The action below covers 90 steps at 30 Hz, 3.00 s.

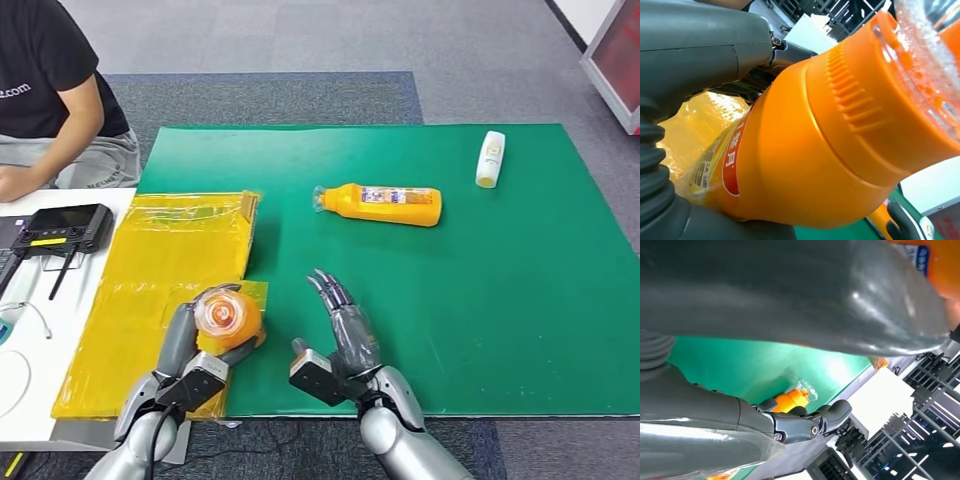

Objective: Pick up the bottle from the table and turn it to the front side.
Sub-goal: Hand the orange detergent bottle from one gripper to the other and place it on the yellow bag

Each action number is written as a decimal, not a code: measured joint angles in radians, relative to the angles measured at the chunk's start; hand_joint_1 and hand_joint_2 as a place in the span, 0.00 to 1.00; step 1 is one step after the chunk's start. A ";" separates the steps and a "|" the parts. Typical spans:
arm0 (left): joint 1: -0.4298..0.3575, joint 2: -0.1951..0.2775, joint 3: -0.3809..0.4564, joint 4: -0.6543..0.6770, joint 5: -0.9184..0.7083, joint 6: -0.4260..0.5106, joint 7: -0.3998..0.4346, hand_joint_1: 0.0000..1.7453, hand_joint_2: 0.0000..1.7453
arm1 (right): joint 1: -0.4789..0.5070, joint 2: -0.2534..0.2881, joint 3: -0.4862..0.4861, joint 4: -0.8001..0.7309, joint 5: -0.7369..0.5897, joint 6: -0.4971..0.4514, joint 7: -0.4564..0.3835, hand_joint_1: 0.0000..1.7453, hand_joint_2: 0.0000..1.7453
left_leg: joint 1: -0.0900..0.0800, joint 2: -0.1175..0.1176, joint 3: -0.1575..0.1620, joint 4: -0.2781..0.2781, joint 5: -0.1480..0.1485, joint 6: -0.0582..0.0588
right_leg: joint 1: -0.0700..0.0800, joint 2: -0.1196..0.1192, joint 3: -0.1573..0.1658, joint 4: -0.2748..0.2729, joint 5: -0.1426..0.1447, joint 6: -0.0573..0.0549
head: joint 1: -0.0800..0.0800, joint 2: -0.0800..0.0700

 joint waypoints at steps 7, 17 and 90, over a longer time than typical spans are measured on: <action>0.001 0.016 0.011 -0.012 -0.019 0.003 0.006 1.00 1.00 | 0.006 0.005 -0.009 0.000 0.002 0.000 -0.001 0.00 0.00 | 0.000 0.000 0.000 0.000 0.001 -0.001 | 0.000 0.000 0.000 0.000 0.001 -0.001 | 0.000 0.000; -0.026 0.060 0.060 -0.018 -0.114 -0.010 0.065 1.00 1.00 | 0.012 0.008 -0.022 0.003 0.005 0.000 -0.007 0.00 0.00 | 0.001 0.000 0.001 0.000 0.002 -0.004 | 0.001 0.001 0.000 0.001 0.002 -0.003 | 0.000 0.000; -0.352 -0.033 0.051 0.490 -0.023 -0.202 0.076 1.00 1.00 | -0.054 0.072 -0.102 0.105 -0.038 -0.203 -0.012 0.00 1.00 | 0.002 -0.001 0.017 0.000 0.002 -0.003 | 0.001 -0.001 0.017 0.002 0.001 -0.003 | 0.000 0.000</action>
